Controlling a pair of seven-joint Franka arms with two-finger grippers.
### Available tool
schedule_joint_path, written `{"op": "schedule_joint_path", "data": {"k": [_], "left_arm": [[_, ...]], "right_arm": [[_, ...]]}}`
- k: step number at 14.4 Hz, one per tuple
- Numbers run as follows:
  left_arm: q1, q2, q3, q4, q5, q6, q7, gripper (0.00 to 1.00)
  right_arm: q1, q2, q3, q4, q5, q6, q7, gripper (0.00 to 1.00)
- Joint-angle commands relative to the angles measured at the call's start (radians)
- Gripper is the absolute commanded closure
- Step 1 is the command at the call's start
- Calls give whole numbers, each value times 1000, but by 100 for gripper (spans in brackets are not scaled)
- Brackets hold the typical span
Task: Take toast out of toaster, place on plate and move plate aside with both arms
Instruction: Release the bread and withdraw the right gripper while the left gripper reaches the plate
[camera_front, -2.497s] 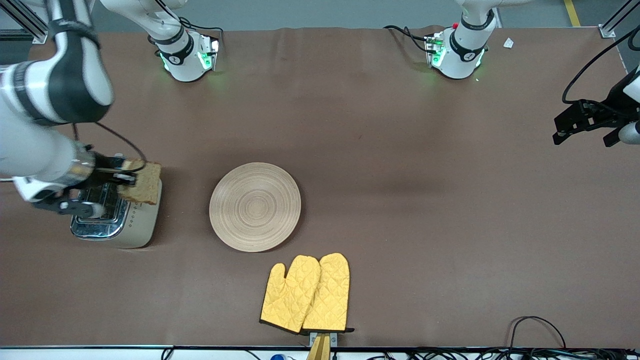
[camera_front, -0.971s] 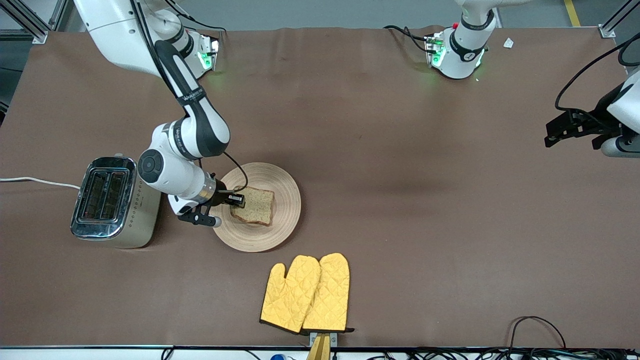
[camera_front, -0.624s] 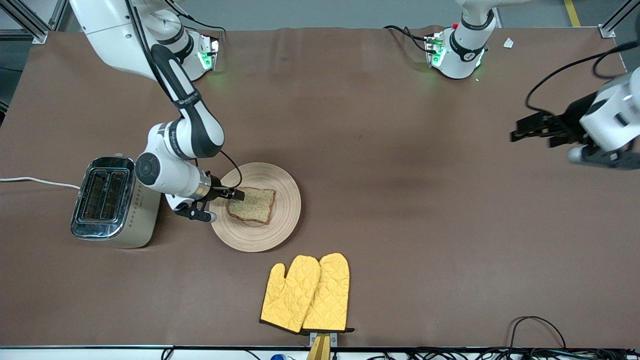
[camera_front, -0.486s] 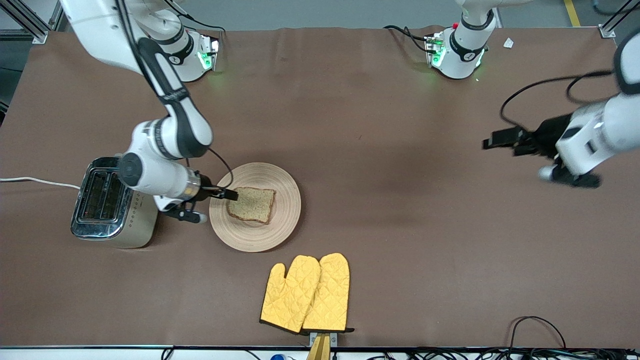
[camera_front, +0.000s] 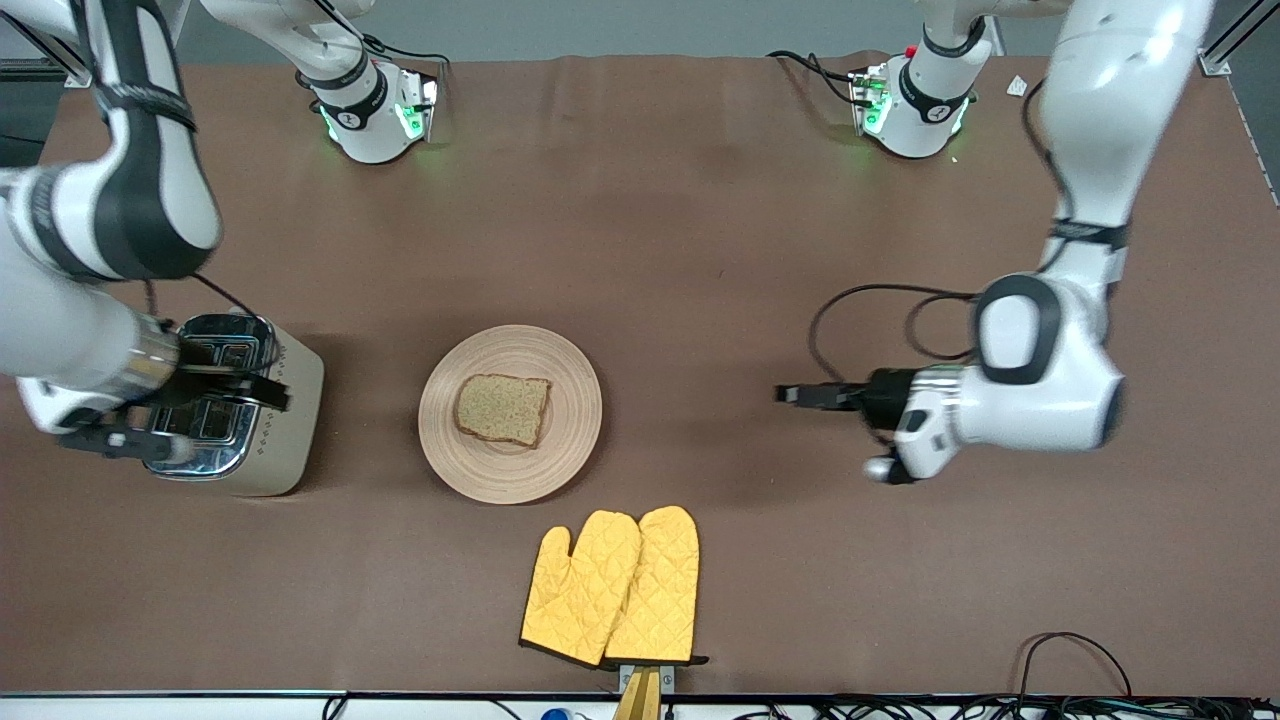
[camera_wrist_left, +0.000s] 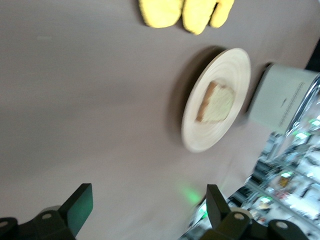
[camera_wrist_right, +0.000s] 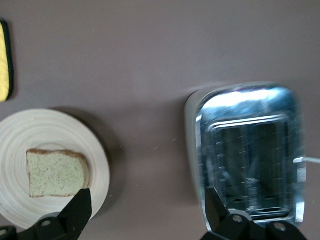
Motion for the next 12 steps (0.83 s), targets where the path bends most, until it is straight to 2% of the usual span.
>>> {"op": "schedule_joint_path", "data": {"k": [1, 4, 7, 10, 12], "left_arm": [[-109, 114, 3, 43, -151, 122, 10, 0], [-243, 189, 3, 99, -260, 271, 10, 0], [-329, 246, 3, 139, -320, 381, 30, 0], [-387, 313, 3, 173, -410, 457, 123, 0], [-408, 344, 3, 184, -455, 487, 177, 0]], "right_arm": [[-31, -134, 14, -8, -49, -75, -81, 0], [-68, -248, 16, -32, -73, -158, -141, 0], [-90, -332, 14, -97, -72, -168, -214, 0], [-106, -331, 11, -109, -34, -139, -218, 0], [-108, -323, 8, -105, -43, -125, -229, 0]]}}
